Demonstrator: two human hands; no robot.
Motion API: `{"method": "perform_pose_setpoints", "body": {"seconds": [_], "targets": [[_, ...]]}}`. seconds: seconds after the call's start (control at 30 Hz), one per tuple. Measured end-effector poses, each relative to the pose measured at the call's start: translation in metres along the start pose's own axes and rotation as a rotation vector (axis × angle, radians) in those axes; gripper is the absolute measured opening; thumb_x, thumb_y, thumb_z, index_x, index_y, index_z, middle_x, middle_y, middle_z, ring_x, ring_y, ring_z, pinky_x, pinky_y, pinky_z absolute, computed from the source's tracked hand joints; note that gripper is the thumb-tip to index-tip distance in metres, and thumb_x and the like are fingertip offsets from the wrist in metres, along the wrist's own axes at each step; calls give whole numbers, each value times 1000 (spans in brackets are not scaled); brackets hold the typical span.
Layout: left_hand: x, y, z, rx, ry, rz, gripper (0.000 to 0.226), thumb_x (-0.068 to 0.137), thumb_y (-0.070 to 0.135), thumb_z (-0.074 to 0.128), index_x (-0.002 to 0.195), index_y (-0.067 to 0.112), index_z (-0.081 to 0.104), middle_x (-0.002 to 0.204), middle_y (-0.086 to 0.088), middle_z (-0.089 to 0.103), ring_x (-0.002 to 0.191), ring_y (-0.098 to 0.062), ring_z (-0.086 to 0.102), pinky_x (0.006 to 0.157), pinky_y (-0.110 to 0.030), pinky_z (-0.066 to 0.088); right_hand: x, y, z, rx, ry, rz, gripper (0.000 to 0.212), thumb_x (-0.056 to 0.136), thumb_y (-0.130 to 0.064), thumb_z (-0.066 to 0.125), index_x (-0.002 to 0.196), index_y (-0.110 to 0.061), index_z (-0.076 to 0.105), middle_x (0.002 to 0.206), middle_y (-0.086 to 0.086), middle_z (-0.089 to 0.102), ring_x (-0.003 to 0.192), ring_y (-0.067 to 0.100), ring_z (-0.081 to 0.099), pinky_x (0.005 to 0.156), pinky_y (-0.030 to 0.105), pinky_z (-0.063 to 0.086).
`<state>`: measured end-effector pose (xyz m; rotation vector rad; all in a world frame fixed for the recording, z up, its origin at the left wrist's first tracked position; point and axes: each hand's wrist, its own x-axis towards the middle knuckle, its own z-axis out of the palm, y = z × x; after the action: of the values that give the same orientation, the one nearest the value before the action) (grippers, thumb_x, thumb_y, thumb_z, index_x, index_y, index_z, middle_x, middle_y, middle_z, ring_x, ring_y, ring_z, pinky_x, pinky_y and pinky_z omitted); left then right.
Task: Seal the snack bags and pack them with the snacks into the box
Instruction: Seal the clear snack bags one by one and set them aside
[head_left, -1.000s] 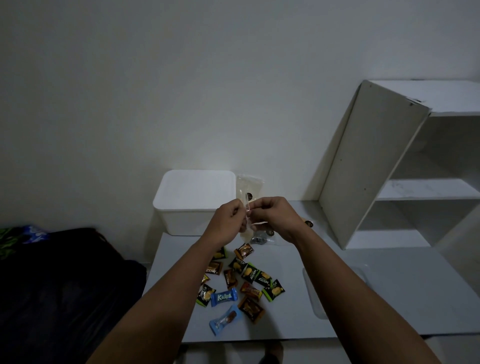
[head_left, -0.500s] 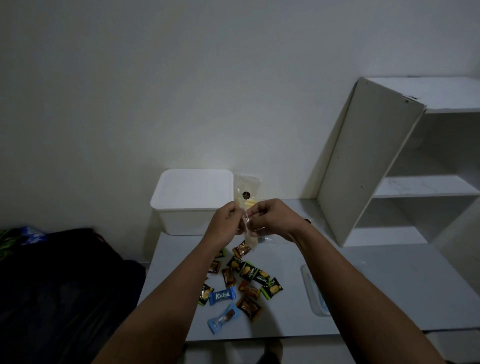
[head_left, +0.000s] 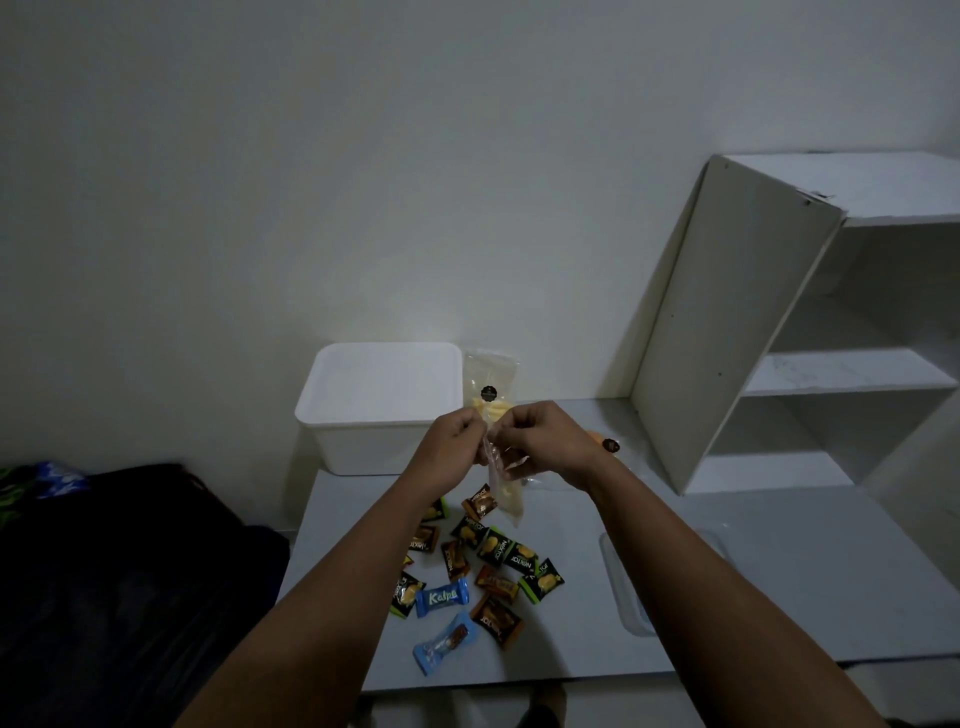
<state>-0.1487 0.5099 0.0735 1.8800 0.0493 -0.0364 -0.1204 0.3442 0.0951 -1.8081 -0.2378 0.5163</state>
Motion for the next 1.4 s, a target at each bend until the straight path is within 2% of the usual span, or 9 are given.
{"method": "perform_pose_setpoints", "body": {"seconds": [0.3, 0.4, 0.5, 0.7, 0.93, 1.1, 1.17, 1.3, 1.4], "targets": [[11, -18, 6, 11, -79, 28, 25, 103, 16, 48, 85, 4, 59, 77, -11, 67, 73, -20, 64, 83, -49, 56, 16, 21, -7, -114, 64, -13, 17, 99, -13, 58, 84, -10, 67, 87, 17, 74, 78, 31, 74, 79, 51, 65], [18, -25, 12, 69, 72, 47, 12, 99, 16, 55, 104, 24, 62, 103, 5, 68, 96, -9, 62, 83, -31, 49, 20, 26, -21, -85, -19, 35, 13, 96, -14, 57, 86, -9, 63, 81, 19, 59, 72, 28, 58, 73, 45, 58], [34, -32, 19, 106, 10, -7, 40, 96, 10, 57, 131, 28, 58, 132, 9, 56, 122, -7, 49, 100, -29, 40, 27, 33, -40, -33, -87, 56, 12, 93, -13, 55, 84, -8, 61, 83, 16, 56, 75, 23, 52, 70, 34, 51], [86, -54, 55, 49, -113, -139, 20, 96, 12, 61, 84, 23, 72, 91, 9, 73, 84, -11, 67, 71, -17, 51, 62, 62, -84, 5, 14, 108, 26, 95, -7, 50, 71, -15, 54, 66, -1, 48, 58, 11, 42, 52, 19, 39], [177, -97, 120, -69, -195, -348, 13, 96, 6, 62, 92, 15, 71, 83, 5, 73, 76, -4, 67, 69, -16, 49, 144, 143, -144, 82, 94, 244, 42, 98, -7, 53, 61, -25, 60, 66, -1, 48, 63, 13, 42, 65, 32, 33], [260, -139, 155, -89, 42, -450, 14, 97, 19, 59, 87, 25, 66, 90, -2, 73, 78, -21, 67, 66, -40, 56, 221, 179, -176, 246, 228, 298, 40, 99, -46, 60, 105, -9, 74, 99, 12, 76, 89, 23, 74, 75, 33, 57], [292, -144, 164, -71, 183, -425, 15, 97, 20, 60, 83, 27, 63, 88, 0, 72, 80, -19, 67, 71, -37, 55, 250, 192, -185, 246, 248, 256, 28, 97, -34, 69, 114, -14, 74, 110, 9, 76, 102, 22, 74, 86, 35, 59], [349, -150, 175, -36, 322, -375, 11, 95, 12, 61, 90, 21, 65, 93, 4, 71, 88, -15, 66, 76, -27, 51, 305, 220, -193, 94, 267, 227, 19, 89, -6, 77, 107, -10, 72, 99, 21, 72, 88, 21, 69, 82, 39, 59], [367, -158, 180, 31, 383, -387, 15, 97, 13, 59, 106, 17, 69, 107, 1, 72, 101, -19, 68, 83, -26, 51, 341, 233, -193, 56, 278, 256, 20, 93, 0, 69, 102, -18, 70, 93, 3, 74, 89, 18, 71, 88, 43, 58]]}}
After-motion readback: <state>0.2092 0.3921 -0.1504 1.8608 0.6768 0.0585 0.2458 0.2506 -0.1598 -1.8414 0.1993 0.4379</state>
